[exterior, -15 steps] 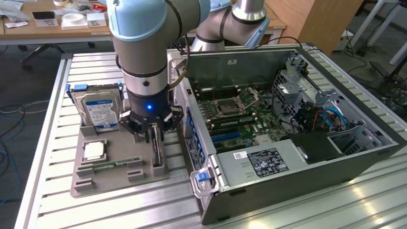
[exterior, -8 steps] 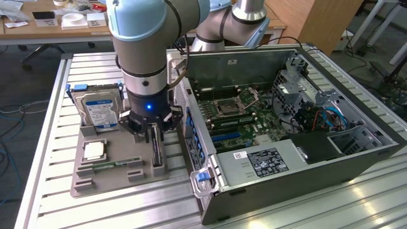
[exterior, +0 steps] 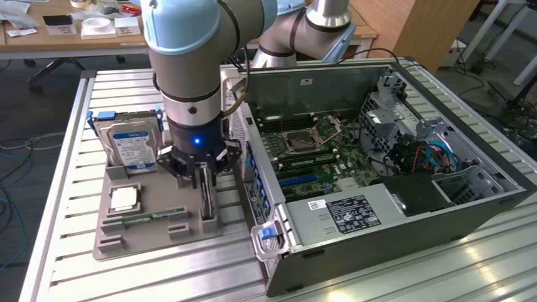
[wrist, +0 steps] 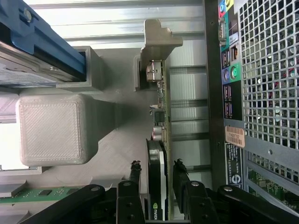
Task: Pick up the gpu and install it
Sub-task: 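Pick up the gpu and move the gpu toward the slot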
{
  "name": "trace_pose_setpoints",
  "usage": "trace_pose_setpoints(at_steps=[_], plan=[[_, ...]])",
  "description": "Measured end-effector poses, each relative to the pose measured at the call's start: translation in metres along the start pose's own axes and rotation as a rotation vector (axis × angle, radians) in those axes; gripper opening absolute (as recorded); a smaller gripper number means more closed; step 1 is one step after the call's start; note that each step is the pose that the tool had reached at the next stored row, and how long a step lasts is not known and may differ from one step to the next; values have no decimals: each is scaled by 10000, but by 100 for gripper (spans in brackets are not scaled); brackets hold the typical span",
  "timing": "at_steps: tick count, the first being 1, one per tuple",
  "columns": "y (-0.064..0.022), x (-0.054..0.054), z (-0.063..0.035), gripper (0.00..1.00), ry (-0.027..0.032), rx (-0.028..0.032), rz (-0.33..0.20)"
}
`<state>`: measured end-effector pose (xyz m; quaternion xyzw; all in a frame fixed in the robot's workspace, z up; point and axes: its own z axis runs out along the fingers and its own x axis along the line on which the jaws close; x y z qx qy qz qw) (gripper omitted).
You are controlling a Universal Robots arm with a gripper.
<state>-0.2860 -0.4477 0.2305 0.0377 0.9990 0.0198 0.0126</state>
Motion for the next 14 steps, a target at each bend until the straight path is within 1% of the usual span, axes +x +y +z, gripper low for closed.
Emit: trace_pose_setpoints(at_steps=[14], plan=[[-15,-1,-2,42,3,2,-27]])
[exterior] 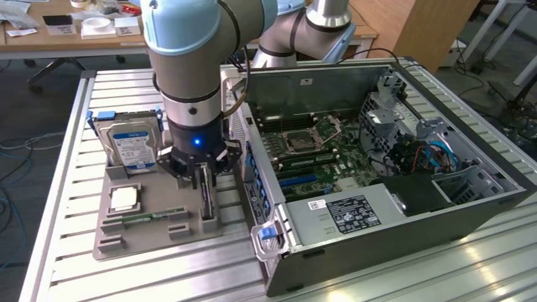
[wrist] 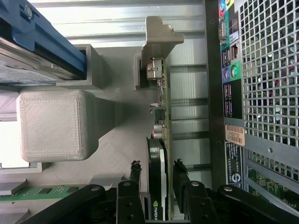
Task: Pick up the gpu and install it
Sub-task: 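Pick up the gpu and move the gpu toward the slot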
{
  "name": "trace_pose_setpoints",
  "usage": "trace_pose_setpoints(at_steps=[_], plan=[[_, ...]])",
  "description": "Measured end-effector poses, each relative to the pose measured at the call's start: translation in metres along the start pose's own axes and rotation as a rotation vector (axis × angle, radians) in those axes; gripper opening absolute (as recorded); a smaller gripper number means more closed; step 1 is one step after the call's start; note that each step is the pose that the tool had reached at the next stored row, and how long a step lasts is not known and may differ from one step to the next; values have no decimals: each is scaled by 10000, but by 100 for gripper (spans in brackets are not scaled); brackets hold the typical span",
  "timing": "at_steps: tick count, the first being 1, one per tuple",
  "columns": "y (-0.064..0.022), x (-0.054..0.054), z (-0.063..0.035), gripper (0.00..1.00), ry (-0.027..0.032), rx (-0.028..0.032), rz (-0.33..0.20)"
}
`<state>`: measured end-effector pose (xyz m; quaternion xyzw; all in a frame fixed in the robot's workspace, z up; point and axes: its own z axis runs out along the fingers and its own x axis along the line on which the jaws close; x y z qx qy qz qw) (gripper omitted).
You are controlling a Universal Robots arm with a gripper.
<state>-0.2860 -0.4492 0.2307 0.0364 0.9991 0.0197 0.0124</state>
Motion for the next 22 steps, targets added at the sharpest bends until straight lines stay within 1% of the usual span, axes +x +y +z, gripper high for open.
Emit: trace_pose_setpoints(at_steps=[10,12,13,21,22], plan=[[-1,0,0,42,0,0,-1],[-1,0,0,40,0,0,0],[-1,0,0,33,0,0,0],[-1,0,0,33,0,0,0],[-1,0,0,31,1,0,-1]])
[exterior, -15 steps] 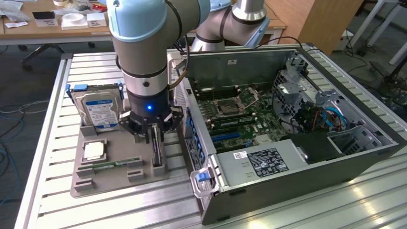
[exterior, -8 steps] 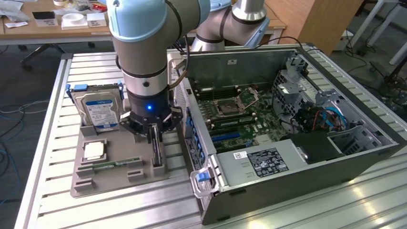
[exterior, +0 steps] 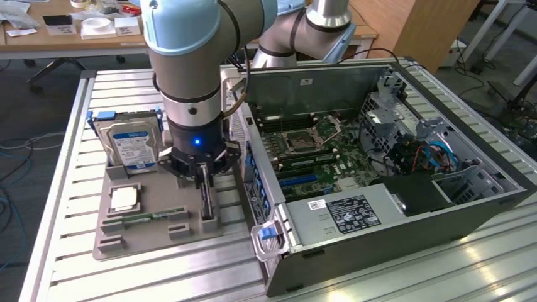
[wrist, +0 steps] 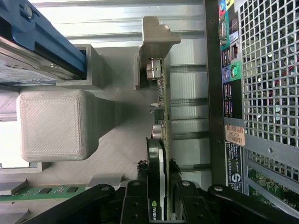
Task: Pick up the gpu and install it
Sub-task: 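Pick up the gpu and move the gpu toward the slot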
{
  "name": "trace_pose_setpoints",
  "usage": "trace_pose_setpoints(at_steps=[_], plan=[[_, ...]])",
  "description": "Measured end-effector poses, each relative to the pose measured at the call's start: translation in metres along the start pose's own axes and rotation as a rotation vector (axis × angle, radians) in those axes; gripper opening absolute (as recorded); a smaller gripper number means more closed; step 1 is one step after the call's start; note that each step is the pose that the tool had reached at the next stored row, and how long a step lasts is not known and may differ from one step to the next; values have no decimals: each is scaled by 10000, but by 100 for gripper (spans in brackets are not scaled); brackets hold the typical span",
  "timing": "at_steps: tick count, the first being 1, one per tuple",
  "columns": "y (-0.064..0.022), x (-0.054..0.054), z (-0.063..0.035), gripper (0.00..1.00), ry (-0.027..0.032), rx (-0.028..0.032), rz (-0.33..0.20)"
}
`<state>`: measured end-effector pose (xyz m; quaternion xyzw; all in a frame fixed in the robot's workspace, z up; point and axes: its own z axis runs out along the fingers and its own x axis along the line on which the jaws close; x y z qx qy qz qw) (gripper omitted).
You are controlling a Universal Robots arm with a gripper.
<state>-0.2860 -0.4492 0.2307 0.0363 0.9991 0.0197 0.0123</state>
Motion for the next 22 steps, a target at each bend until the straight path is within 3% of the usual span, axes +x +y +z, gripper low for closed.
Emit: trace_pose_setpoints(at_steps=[1,22], plan=[[0,0,0,27,-1,0,0],[1,-1,-32,27,9,-9,-302]])
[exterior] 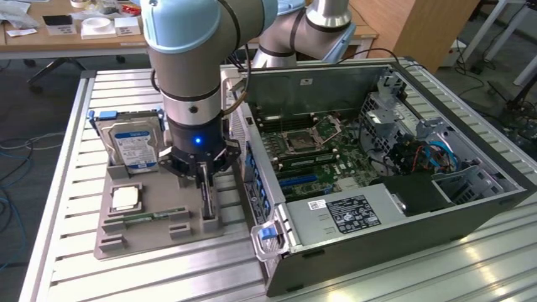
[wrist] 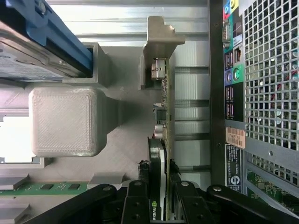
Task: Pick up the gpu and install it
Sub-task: 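Pick up the gpu and move the gpu toward the slot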
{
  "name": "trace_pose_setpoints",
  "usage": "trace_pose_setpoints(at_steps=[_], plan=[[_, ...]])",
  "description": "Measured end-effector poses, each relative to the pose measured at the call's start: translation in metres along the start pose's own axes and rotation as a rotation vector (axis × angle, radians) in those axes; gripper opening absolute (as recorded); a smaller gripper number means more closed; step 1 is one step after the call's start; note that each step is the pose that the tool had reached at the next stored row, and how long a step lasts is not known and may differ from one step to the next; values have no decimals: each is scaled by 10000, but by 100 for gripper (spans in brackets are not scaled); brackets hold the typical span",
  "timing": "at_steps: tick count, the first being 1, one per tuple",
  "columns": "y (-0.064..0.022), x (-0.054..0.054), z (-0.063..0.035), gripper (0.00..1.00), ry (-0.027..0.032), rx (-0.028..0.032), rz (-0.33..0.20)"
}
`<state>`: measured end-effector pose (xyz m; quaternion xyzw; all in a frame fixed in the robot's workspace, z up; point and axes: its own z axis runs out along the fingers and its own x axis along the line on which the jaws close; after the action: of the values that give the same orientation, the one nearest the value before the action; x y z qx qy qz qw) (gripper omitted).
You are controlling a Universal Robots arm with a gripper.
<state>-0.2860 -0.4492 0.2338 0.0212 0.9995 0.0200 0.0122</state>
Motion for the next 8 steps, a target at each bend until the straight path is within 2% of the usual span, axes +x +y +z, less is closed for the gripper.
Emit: trace_pose_setpoints(at_steps=[4,8], plan=[[5,-3,-123,27,2,2,0],[12,-7,-292,27,1,1,0]])
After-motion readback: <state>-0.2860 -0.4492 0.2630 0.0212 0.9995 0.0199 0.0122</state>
